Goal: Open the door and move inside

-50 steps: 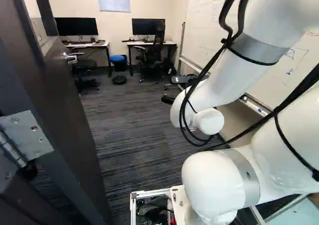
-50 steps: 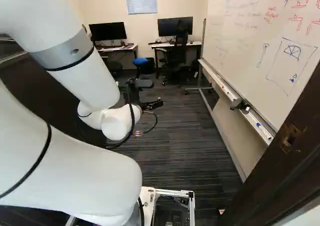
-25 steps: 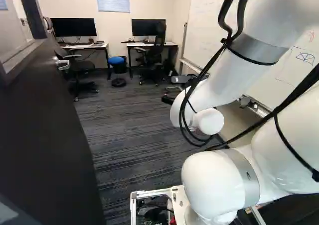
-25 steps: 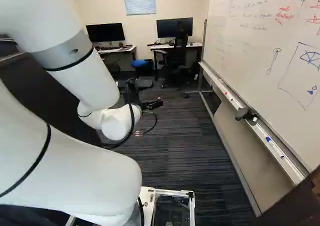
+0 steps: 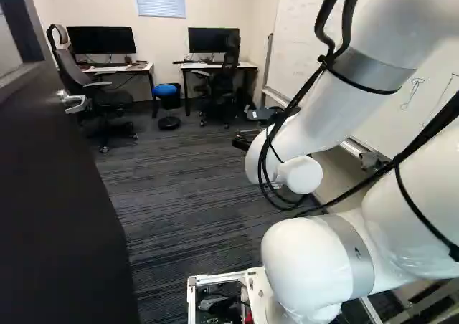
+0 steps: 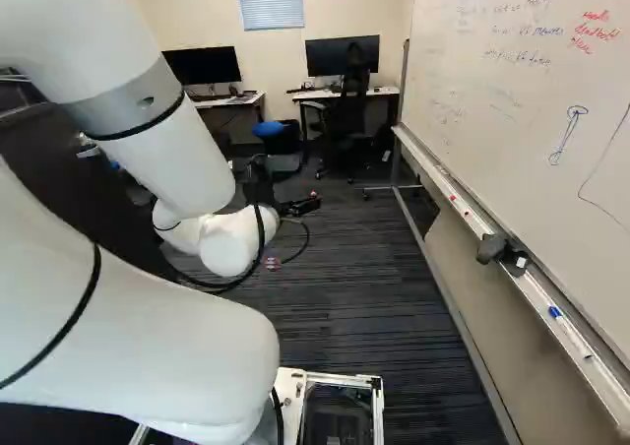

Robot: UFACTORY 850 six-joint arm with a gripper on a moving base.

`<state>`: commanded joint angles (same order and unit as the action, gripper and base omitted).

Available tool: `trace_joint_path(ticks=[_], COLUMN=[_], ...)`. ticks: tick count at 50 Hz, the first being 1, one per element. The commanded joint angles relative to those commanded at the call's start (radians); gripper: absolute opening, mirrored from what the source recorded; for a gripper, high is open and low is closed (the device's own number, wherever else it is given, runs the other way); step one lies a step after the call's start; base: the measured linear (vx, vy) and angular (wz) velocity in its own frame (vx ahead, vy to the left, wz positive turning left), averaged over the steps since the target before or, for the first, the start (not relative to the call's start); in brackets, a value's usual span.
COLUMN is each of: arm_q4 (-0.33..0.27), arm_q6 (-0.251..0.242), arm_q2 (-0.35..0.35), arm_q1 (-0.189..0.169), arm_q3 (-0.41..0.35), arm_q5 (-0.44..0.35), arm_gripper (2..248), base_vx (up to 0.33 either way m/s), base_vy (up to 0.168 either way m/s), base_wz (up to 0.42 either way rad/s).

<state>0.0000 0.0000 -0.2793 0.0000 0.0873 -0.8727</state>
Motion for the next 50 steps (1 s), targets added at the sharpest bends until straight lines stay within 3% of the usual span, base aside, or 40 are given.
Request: trace_joint_path(ticks=[50], arm_q4=[0.000], arm_q6=[0.000], arm_q2=[0.000], arm_q1=[0.000], arm_q3=[0.000], arm_q5=[0.000], arm_gripper=[247], base_vx=[0.230], base_vy=[0.002], base_wz=[-0.009])
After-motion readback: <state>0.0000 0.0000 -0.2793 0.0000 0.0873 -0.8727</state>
